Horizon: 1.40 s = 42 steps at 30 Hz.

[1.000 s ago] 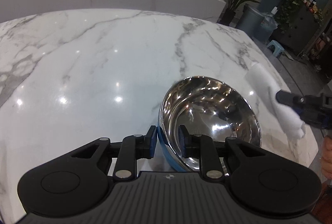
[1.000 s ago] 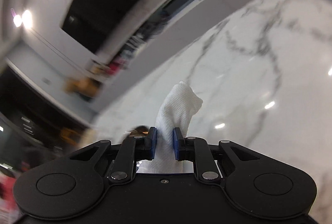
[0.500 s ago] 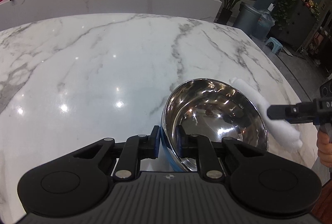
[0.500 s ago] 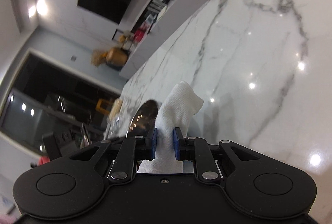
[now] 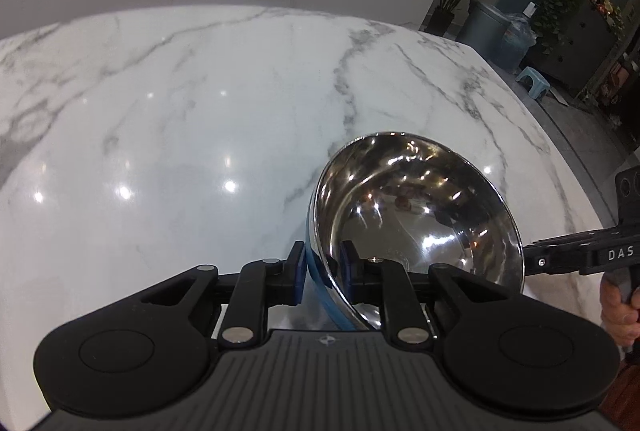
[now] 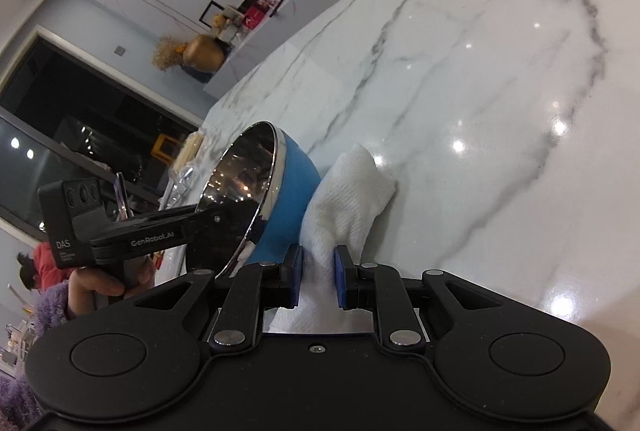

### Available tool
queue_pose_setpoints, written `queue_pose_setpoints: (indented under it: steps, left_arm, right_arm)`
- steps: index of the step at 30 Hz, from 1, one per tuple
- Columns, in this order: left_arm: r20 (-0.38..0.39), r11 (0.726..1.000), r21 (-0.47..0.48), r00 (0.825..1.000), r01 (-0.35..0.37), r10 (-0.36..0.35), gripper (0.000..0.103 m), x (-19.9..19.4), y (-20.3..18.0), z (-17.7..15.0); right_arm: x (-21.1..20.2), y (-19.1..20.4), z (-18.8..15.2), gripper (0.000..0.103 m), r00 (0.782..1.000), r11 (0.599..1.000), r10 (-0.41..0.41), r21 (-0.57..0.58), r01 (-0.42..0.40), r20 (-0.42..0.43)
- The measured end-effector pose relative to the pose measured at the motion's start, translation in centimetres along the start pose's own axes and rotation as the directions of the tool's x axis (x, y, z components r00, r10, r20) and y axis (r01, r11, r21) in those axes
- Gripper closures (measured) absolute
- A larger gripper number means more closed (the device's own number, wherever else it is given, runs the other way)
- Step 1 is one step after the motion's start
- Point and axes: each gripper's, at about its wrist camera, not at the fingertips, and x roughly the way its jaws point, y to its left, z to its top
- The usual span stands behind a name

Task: Clean bowl
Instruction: 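Wipe the bowl's blue outer side with the cloth in the right gripper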

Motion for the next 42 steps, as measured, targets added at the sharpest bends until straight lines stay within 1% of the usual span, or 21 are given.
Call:
queue_pose_setpoints:
  steps: [4, 7, 13, 17, 21, 23, 26, 29, 34, 36, 38, 42]
  left_arm:
    - [-0.030, 1.000, -0.028, 1.000, 0.006, -0.007, 0.083, 0.2, 0.2, -0.1]
    - [-0.018, 1.000, -0.014, 1.000, -0.006, 0.005, 0.085, 0.0, 0.0, -0.2]
    - [0.003, 0.999, -0.040, 1.000, -0.003, 0.003, 0.088, 0.2, 0.7, 0.1]
    - [0.009, 0.999, -0.049, 1.000, 0.007, -0.007, 0.089, 0.4, 1.0, 0.5]
    - [0.013, 0.999, -0.034, 1.000, 0.020, -0.019, 0.089, 0.9, 0.9, 1.0]
    - [0.014, 0.999, -0.026, 1.000, 0.026, -0.025, 0.089, 1.0, 0.8, 1.2]
    - [0.012, 0.999, -0.011, 0.999, 0.031, -0.031, 0.089, 1.1, 0.6, 1.2]
    - [0.010, 1.000, -0.001, 1.000, 0.028, -0.028, 0.089, 1.1, 0.4, 1.2]
    - [0.003, 1.000, -0.008, 1.000, 0.016, -0.016, 0.088, 0.9, 0.2, 1.0]
    - [-0.002, 1.000, -0.017, 1.000, 0.002, -0.002, 0.087, 0.7, -0.1, 0.8]
    - [-0.007, 0.999, -0.033, 1.000, -0.003, 0.003, 0.078, 0.6, -0.2, 0.5]
    - [-0.019, 0.999, -0.050, 1.000, 0.006, -0.007, 0.076, 0.6, -0.4, 0.1]
  right_arm:
    - [0.0, 0.2, -0.3, 0.087, 1.000, 1.000, -0.018, -0.012, 0.018, -0.007]
    - [0.1, 0.3, -0.4, 0.087, 1.000, 0.999, -0.025, -0.020, 0.025, -0.012]
    - [0.0, 0.7, -0.3, 0.087, 0.999, 0.999, -0.032, -0.041, 0.031, -0.013]
    - [-1.5, 0.6, 0.1, 0.087, 0.998, 1.000, 0.015, -0.024, -0.014, 0.056]
    - [-3.5, 0.4, 0.8, 0.087, 0.985, 0.996, 0.092, -0.007, -0.092, 0.146]
    - [-4.1, 0.3, 1.0, 0.087, 0.980, 0.995, 0.103, -0.008, -0.103, 0.170]
    - [-4.0, 0.0, 1.0, 0.087, 0.985, 0.997, 0.080, -0.002, -0.080, 0.156]
    - [-3.4, -0.3, 0.7, 0.087, 0.992, 0.999, 0.050, -0.008, -0.049, 0.112]
    - [-1.8, -0.1, 0.3, 0.087, 0.998, 1.000, 0.001, -0.022, 0.000, 0.063]
    - [-1.0, 0.2, 0.0, 0.087, 0.999, 0.998, -0.032, -0.044, 0.033, 0.035]
    - [-0.4, 0.6, -0.3, 0.087, 0.997, 0.994, -0.073, -0.079, 0.074, 0.011]
    - [0.0, 2.2, -0.6, 0.088, 0.989, 0.974, -0.145, -0.175, 0.145, 0.014]
